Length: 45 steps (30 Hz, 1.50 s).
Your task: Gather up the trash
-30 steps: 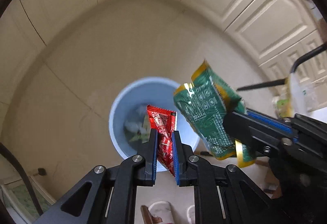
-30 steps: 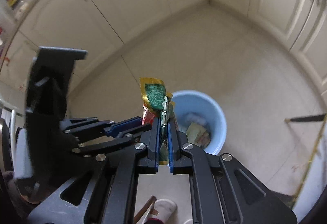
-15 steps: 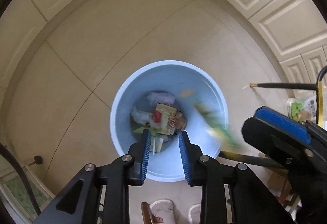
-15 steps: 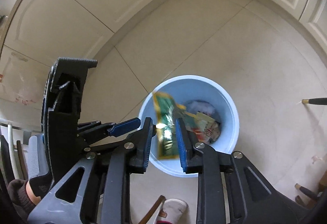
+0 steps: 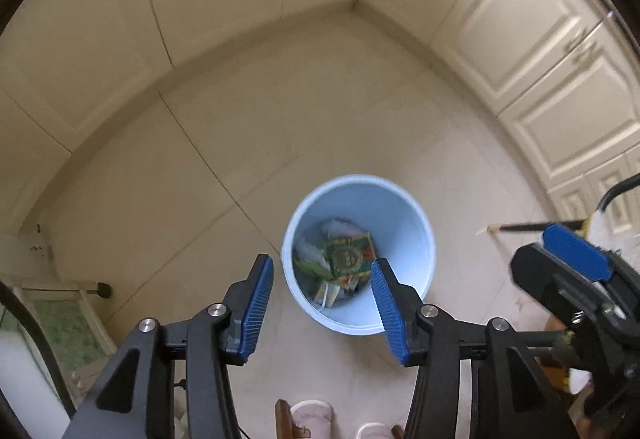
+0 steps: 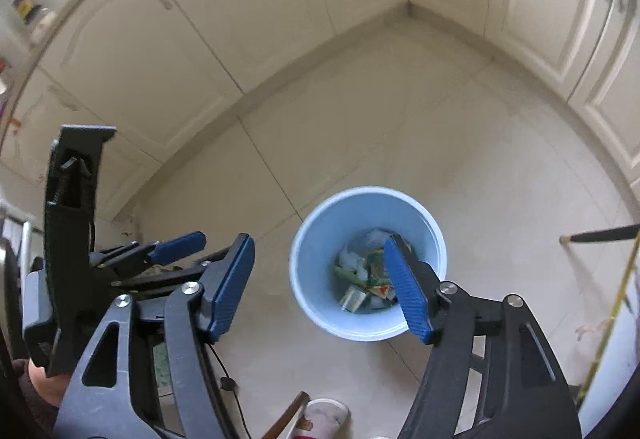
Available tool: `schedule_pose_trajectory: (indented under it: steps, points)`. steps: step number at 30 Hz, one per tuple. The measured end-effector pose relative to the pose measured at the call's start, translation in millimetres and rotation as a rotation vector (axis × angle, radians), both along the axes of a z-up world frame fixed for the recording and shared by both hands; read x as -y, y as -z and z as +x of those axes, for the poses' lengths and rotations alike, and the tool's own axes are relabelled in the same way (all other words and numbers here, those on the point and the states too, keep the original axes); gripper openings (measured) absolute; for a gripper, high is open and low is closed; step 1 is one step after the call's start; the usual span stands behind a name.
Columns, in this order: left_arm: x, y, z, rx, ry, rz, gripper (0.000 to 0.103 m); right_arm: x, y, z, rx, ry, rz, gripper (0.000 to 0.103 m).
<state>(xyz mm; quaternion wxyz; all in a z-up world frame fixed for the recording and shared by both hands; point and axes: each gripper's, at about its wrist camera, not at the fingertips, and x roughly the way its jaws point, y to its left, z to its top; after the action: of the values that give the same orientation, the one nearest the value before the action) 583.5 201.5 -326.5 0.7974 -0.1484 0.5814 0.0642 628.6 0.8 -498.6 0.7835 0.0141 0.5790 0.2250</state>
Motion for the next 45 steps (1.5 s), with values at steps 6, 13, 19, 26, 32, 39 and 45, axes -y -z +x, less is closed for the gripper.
schedule_pose_trajectory:
  steps: [6, 13, 19, 26, 32, 39, 45]
  points:
    - [12, -93, -58, 0.180, -0.076, 0.104, 0.053, -17, -90, -48, 0.172, -0.023, -0.027, 0.096]
    - [51, -203, -124, 0.450, -0.099, 0.205, 0.071, -19, -212, -112, 0.424, -0.039, -0.027, 0.103]
    - [129, -261, -183, 0.657, -0.046, 0.253, 0.084, 17, -302, -177, 0.618, -0.007, -0.059, 0.103]
    - [218, -296, -265, 0.863, 0.026, 0.303, 0.097, 74, -386, -245, 0.777, 0.106, -0.075, 0.103]
    - [250, -285, -344, 0.983, 0.069, 0.306, 0.101, 116, -443, -295, 0.877, 0.200, -0.090, 0.103]
    - [260, -266, -397, 1.098, 0.116, 0.285, 0.102, 171, -492, -331, 0.961, 0.298, -0.147, 0.103]
    - [280, -269, -352, 1.087, 0.224, 0.262, 0.102, 233, -506, -323, 0.946, 0.419, -0.238, 0.103]
